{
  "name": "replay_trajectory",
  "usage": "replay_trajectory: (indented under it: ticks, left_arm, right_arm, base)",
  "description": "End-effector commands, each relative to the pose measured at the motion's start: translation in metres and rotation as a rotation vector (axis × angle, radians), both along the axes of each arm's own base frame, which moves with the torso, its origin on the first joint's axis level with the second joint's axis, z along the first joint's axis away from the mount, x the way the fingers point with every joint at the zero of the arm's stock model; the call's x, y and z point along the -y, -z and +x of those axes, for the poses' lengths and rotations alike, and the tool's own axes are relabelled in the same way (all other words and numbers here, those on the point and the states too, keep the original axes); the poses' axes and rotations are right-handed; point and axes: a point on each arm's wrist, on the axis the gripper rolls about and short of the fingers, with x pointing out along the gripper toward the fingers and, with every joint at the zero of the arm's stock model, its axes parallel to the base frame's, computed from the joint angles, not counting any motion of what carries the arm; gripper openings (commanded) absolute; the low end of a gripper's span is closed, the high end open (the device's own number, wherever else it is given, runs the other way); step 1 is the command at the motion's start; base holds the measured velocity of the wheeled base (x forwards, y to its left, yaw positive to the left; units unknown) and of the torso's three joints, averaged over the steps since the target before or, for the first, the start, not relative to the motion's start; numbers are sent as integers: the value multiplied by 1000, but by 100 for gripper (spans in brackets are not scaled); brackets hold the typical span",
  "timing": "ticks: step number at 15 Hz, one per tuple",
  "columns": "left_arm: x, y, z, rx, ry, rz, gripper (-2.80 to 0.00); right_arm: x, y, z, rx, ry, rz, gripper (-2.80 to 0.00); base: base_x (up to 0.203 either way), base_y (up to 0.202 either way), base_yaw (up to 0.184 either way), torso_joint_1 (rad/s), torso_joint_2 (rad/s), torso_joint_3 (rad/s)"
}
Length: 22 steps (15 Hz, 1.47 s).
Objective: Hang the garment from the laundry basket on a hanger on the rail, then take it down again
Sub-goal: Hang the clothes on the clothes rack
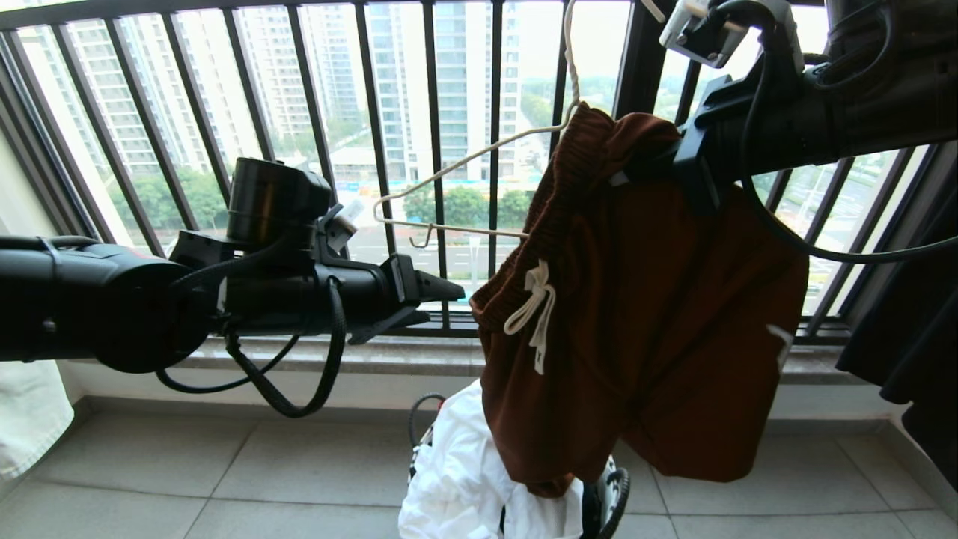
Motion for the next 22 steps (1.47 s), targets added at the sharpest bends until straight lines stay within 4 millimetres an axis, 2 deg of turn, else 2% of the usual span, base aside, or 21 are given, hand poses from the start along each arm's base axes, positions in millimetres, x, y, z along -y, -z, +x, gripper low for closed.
replay_trajectory:
  ticks: [1, 4, 8, 14, 15, 22]
  left_arm:
    - [9, 16, 8, -29, -24, 31, 0]
    - [24, 28, 10, 20, -41, 35, 0]
    - [28, 31, 8, 14, -31, 45, 0]
    - [34, 52, 18, -5, -70, 110, 0]
    - [36, 52, 17, 2, -61, 120, -280]
    - [33, 45, 17, 34, -101, 124, -280]
  right_arm:
    - [-4, 0, -8, -5, -27, -6, -280]
    - [-12, 2, -15, -12, -61, -9, -280]
    - [-17, 3, -22, -15, -85, -11, -280]
    - [-14, -4, -29, 5, -86, -2, -280]
    - [-14, -3, -29, 5, -85, -2, -280]
    - [-11, 2, -25, -16, -70, -12, -280]
  base:
    - [0, 0, 0, 0, 0, 0]
    - [0, 0, 0, 0, 0, 0]
    - [0, 0, 0, 0, 0, 0]
    - [0, 0, 0, 0, 0, 0]
    - [0, 0, 0, 0, 0, 0]
    - [0, 0, 0, 0, 0, 0]
